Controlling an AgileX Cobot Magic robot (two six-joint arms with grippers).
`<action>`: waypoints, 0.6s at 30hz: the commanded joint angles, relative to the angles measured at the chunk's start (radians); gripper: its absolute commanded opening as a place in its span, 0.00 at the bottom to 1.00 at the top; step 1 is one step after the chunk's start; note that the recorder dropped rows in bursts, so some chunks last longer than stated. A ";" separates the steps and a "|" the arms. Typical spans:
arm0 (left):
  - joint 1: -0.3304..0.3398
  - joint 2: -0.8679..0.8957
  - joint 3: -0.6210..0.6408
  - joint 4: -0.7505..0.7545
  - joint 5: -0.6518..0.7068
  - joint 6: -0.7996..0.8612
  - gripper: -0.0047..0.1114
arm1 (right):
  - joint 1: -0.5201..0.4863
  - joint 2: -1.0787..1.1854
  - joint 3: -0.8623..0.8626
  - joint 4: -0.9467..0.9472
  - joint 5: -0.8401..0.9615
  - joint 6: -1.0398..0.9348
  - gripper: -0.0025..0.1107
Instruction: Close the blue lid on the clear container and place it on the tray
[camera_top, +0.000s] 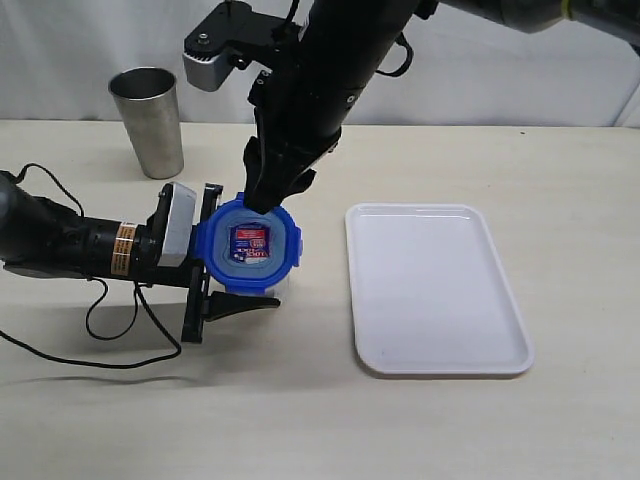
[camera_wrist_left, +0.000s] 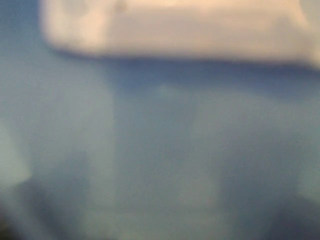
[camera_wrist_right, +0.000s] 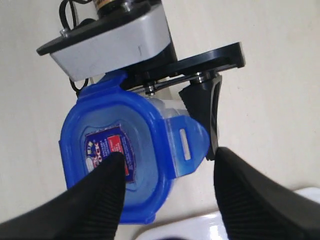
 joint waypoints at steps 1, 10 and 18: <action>-0.008 -0.002 0.002 0.005 0.029 -0.006 0.04 | -0.003 0.009 -0.006 -0.008 0.008 -0.018 0.48; -0.008 -0.002 0.002 0.005 0.029 -0.006 0.04 | -0.003 0.050 -0.006 0.002 0.008 -0.130 0.48; -0.008 -0.002 0.002 -0.011 0.029 -0.006 0.04 | 0.002 0.063 -0.006 0.040 0.008 -0.155 0.48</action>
